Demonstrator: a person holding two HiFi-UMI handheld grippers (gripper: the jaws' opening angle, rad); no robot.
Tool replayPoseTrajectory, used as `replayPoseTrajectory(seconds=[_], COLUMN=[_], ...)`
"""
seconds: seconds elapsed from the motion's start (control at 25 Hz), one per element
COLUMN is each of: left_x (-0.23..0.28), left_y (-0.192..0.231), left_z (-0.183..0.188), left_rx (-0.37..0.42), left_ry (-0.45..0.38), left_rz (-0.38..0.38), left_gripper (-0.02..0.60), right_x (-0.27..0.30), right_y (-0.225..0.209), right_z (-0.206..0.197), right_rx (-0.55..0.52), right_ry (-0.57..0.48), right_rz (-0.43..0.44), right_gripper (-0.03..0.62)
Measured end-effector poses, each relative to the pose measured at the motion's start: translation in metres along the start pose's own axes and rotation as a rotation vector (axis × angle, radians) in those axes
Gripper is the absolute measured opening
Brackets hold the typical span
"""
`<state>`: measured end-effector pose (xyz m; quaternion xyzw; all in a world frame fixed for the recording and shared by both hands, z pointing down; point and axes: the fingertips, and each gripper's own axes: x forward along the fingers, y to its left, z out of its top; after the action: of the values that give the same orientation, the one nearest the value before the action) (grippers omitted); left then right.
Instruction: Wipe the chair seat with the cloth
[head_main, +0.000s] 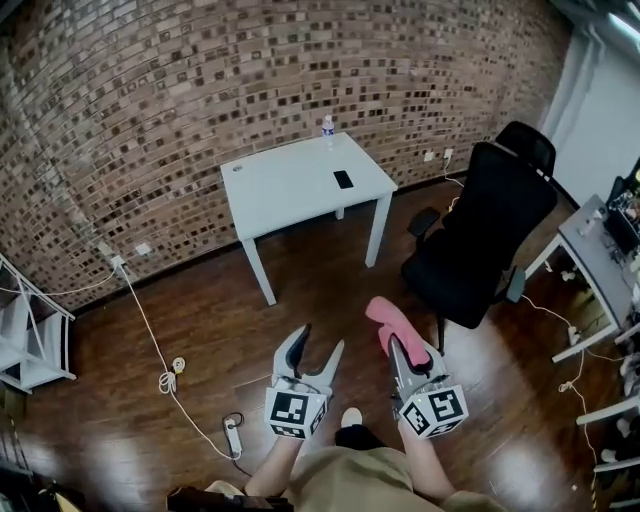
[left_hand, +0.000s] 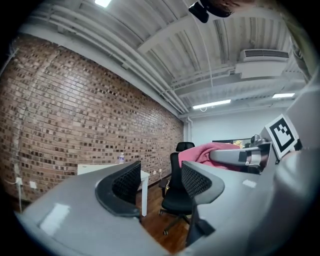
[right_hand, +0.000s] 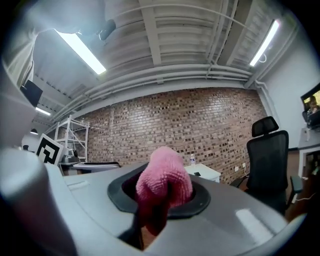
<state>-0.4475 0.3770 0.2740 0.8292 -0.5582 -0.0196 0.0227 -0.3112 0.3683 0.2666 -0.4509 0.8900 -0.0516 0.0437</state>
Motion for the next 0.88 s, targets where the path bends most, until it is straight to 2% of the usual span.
replayPoseTrajectory(seconds=[0.12,0.28,0.48,0.88], left_x=[0.069,0.16,0.258,0.464], left_y=[-0.003,-0.033,-0.07,-0.098], left_z=[0.003,0.002,-0.008,-0.065], left_rx=[0.024,0.092,0.055,0.01], left_ry=[0.006,0.032,0.071,0.147], left_rz=[-0.06,-0.191,-0.335,-0.594], left_gripper=[0.236,0.239,0.239,0.239], right_x=[0.027,0.046,0.062,0.116], right_y=[-0.051,-0.128,-0.224,-0.394], right_z=[0.007,0.011,0.011,-0.033], right_rx=[0.007,0.048,0.071,0.17], right_ry=[-0.007,-0.007,0.006,0.054], right_rz=[-0.041,-0.124,-0.257,-0.527], right_gripper=[0.075,0.075,0.075,0.077])
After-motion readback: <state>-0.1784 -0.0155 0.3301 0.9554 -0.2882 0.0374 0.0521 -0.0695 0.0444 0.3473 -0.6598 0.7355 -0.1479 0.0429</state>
